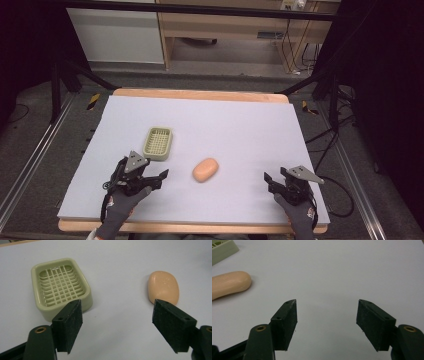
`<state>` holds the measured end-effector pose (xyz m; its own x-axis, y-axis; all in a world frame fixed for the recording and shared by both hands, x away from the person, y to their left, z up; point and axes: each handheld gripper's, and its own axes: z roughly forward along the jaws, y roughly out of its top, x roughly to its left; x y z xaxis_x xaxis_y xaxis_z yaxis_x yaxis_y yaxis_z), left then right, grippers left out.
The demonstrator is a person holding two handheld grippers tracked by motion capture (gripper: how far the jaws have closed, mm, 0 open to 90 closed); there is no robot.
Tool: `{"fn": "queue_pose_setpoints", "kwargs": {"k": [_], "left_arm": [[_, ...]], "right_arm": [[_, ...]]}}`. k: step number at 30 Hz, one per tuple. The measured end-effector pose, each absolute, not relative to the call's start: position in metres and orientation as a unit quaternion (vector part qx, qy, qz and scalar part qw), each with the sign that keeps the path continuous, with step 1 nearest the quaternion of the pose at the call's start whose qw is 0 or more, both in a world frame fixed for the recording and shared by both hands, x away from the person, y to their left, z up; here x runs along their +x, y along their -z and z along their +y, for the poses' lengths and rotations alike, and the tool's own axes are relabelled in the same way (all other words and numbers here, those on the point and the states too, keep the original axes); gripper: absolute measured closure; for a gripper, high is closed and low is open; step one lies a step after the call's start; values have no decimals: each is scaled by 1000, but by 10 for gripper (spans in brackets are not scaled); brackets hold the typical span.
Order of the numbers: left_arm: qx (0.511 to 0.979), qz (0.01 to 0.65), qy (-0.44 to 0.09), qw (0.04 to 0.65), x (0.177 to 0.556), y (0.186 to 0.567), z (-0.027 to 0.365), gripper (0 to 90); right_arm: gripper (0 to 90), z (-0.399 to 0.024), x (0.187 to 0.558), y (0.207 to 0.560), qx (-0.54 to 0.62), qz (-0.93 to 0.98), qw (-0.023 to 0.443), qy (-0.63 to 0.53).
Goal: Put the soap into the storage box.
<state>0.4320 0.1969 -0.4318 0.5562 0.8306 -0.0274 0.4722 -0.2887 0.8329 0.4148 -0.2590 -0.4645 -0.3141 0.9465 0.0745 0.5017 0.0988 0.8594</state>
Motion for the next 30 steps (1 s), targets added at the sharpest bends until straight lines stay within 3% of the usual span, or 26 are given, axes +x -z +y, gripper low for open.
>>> {"fn": "queue_pose_setpoints", "kwargs": {"k": [30], "left_arm": [[790, 386, -208, 428, 443, 408, 166, 241]], "right_arm": [[334, -257, 414, 465, 518, 699, 259, -420]]}}
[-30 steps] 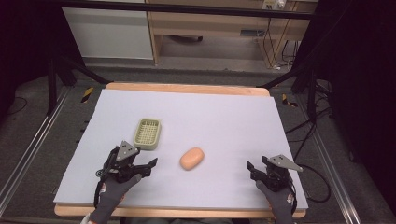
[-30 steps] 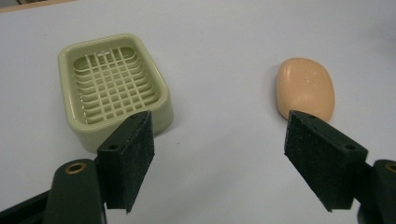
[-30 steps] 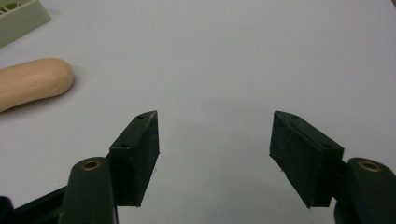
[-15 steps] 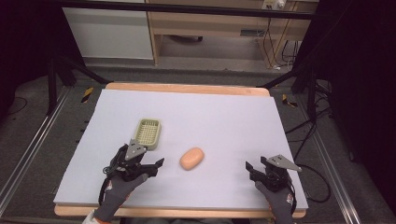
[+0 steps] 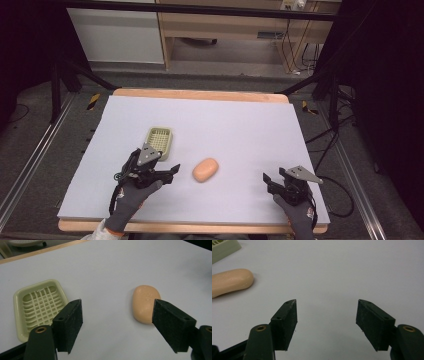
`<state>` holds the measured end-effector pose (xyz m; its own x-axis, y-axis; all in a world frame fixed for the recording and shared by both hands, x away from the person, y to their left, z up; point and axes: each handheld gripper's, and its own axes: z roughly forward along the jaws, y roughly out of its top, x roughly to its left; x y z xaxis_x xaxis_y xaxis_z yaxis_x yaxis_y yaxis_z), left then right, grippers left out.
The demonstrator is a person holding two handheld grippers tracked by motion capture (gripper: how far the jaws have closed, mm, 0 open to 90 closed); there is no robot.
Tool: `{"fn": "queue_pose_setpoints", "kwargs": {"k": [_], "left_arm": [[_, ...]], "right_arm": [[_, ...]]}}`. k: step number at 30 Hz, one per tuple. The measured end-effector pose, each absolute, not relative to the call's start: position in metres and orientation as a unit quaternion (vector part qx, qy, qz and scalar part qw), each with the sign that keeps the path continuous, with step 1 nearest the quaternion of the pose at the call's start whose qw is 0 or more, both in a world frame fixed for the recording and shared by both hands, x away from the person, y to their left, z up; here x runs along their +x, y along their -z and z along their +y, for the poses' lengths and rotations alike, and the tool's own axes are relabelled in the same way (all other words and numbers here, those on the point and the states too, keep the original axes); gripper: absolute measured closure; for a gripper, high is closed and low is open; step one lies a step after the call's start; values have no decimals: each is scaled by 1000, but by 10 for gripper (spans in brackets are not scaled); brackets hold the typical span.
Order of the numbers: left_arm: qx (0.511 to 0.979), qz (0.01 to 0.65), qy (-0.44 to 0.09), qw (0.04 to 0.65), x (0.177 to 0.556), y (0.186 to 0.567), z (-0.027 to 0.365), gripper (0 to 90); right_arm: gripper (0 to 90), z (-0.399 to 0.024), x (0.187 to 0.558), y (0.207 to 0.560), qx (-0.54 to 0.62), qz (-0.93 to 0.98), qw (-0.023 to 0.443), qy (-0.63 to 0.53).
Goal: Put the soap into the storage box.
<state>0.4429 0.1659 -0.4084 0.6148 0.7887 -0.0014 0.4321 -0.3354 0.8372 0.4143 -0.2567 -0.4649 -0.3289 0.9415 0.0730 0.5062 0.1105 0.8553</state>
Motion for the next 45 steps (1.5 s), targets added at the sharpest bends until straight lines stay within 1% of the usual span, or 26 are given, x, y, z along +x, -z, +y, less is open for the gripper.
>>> {"fn": "queue_pose_setpoints", "kwargs": {"k": [17, 45], "left_arm": [[798, 373, -195, 430, 458, 406, 134, 240], [819, 363, -173, 409, 475, 422, 101, 236]], "right_arm": [[334, -256, 415, 465, 516, 702, 257, -418], [334, -255, 416, 466, 514, 706, 254, -415]]}}
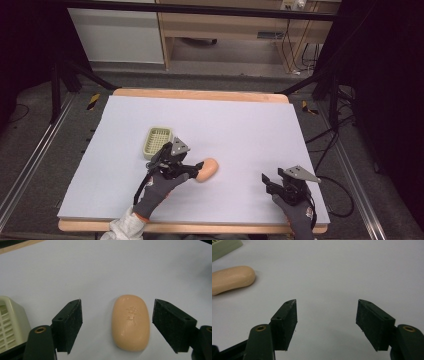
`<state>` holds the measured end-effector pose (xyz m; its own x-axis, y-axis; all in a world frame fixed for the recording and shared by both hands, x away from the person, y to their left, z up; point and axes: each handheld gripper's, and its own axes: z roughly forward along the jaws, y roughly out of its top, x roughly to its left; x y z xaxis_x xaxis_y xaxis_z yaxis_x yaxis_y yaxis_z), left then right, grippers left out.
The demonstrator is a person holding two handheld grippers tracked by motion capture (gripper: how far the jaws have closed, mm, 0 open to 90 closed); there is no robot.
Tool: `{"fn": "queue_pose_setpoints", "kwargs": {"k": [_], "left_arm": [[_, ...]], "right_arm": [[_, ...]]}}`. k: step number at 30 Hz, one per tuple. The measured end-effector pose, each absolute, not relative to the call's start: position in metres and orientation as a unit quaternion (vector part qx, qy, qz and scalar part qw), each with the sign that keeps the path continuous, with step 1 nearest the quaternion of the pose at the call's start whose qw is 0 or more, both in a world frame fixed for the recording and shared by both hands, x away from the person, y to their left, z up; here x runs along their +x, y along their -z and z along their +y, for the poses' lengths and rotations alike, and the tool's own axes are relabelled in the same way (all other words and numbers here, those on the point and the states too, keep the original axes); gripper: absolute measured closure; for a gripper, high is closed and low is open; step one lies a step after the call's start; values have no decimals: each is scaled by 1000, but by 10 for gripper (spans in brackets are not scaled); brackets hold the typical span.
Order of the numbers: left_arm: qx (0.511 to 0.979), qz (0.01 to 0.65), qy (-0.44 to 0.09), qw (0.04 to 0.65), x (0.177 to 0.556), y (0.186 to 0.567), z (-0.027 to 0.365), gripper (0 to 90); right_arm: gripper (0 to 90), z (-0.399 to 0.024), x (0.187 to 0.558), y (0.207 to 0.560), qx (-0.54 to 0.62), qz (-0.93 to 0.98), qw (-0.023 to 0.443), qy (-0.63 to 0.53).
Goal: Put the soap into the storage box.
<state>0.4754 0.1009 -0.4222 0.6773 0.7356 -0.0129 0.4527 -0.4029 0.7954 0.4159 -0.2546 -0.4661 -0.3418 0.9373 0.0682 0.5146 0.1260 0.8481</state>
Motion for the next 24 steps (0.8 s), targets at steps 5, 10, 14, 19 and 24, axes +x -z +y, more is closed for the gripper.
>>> {"fn": "queue_pose_setpoints", "kwargs": {"k": [5, 10, 14, 19, 24], "left_arm": [[828, 356, -170, 399, 478, 428, 92, 236], [836, 350, -167, 389, 480, 433, 84, 234], [840, 347, -164, 384, 483, 438, 78, 234], [846, 345, -160, 374, 486, 443, 72, 231], [855, 338, -157, 360, 487, 450, 66, 225]], "right_arm": [[334, -254, 416, 466, 514, 707, 252, -415], [334, -254, 416, 467, 513, 708, 253, -414], [334, -254, 417, 467, 512, 709, 254, -413], [334, -253, 417, 467, 513, 709, 252, -413], [334, -253, 417, 467, 514, 709, 249, -414]]}}
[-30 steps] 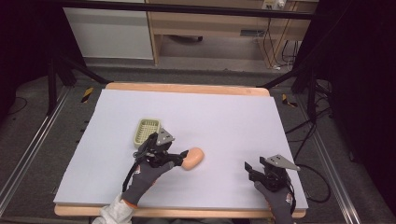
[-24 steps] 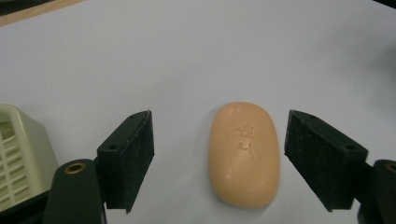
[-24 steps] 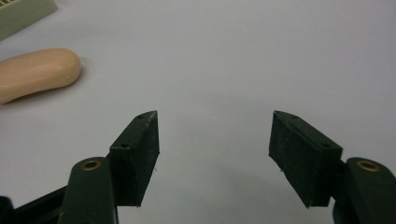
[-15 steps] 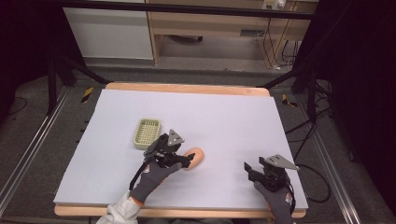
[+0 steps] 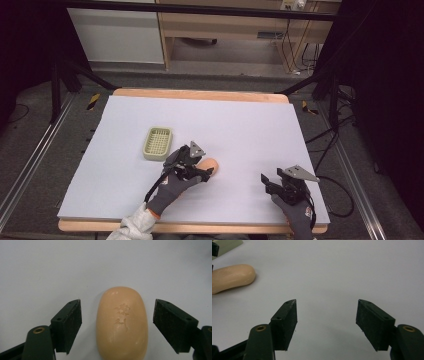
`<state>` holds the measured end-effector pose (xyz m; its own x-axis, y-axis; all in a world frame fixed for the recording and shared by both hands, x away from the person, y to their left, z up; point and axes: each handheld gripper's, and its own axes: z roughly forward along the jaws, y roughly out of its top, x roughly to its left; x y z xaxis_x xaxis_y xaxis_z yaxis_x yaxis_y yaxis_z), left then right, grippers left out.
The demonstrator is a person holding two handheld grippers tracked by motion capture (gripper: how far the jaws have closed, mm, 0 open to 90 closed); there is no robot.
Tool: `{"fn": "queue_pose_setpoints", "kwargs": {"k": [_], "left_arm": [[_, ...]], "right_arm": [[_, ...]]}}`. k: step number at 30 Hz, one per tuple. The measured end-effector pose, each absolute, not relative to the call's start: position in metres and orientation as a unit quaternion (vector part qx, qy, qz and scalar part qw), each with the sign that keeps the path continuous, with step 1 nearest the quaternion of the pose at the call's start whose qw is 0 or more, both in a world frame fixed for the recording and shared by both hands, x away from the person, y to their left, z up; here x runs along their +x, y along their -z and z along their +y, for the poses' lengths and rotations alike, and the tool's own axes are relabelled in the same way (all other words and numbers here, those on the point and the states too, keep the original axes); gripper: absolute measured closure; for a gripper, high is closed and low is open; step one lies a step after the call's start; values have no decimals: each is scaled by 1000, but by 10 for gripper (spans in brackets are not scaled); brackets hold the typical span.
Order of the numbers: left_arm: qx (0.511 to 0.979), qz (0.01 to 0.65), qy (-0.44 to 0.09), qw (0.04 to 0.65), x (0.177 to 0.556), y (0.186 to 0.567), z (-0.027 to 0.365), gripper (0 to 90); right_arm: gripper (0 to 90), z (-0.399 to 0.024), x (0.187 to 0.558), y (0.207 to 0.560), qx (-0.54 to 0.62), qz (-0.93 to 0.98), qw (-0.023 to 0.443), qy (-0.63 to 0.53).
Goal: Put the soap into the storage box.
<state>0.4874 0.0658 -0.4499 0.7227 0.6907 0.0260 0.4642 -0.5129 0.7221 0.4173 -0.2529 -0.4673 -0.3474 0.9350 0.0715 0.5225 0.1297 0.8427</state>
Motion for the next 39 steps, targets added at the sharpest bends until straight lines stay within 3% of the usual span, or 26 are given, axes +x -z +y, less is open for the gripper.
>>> {"fn": "queue_pose_setpoints", "kwargs": {"k": [14, 39], "left_arm": [[865, 336, -153, 340, 492, 461, 58, 221], [876, 334, -131, 322, 496, 474, 53, 314]], "right_arm": [[334, -253, 418, 467, 513, 710, 247, -413], [335, -253, 418, 468, 512, 712, 247, -413]]}}
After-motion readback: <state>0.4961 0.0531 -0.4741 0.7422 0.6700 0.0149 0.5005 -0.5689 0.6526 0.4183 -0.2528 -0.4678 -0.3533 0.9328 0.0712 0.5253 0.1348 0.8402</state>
